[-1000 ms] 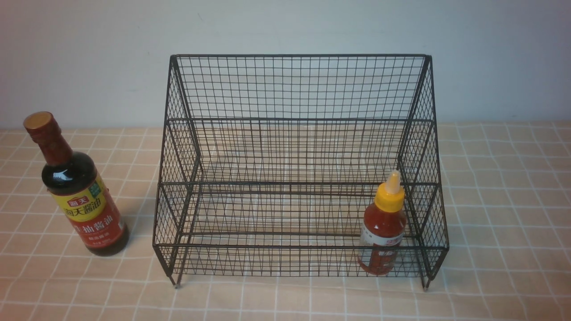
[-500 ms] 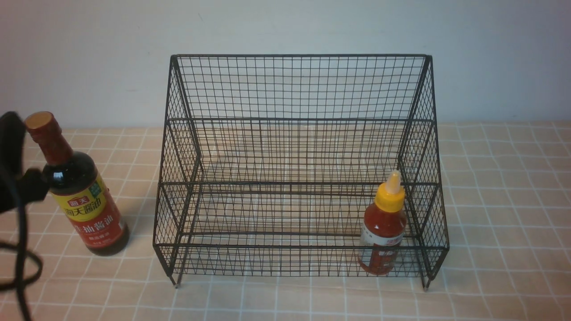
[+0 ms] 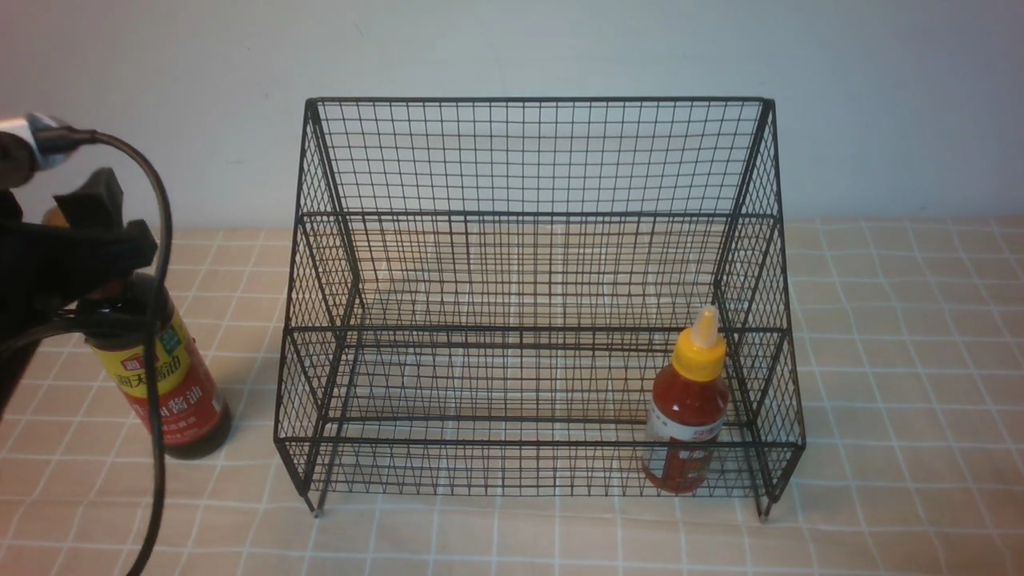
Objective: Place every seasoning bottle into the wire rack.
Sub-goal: Use the left arm to grab the condiment bottle closest to it, then use the left arm to put the condiment bottle back on the shelf
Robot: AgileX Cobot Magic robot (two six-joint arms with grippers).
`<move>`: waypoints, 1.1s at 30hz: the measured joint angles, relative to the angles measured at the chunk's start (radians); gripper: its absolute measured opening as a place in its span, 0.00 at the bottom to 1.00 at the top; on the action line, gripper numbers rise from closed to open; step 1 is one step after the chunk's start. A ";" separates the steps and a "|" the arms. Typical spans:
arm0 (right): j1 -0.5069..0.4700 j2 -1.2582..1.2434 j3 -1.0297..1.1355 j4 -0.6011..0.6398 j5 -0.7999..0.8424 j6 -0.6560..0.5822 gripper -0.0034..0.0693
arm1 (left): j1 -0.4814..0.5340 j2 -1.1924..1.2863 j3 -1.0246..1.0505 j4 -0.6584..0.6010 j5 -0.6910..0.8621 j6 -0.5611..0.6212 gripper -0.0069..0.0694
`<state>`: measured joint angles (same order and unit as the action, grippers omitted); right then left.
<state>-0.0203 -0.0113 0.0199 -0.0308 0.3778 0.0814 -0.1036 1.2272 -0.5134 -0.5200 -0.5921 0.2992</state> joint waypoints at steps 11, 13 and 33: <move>0.000 0.000 0.000 0.000 0.000 0.005 0.03 | 0.000 0.122 -0.003 -0.023 -0.064 0.003 0.43; 0.000 0.000 0.000 0.000 0.000 0.005 0.03 | 0.000 0.113 -0.003 -0.011 -0.051 0.008 0.43; 0.000 0.000 0.000 0.000 0.000 0.007 0.03 | -0.049 -0.292 -0.460 0.090 0.627 0.111 0.43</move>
<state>-0.0203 -0.0113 0.0199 -0.0308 0.3778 0.0879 -0.1527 0.9350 -0.9738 -0.4301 0.0347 0.4105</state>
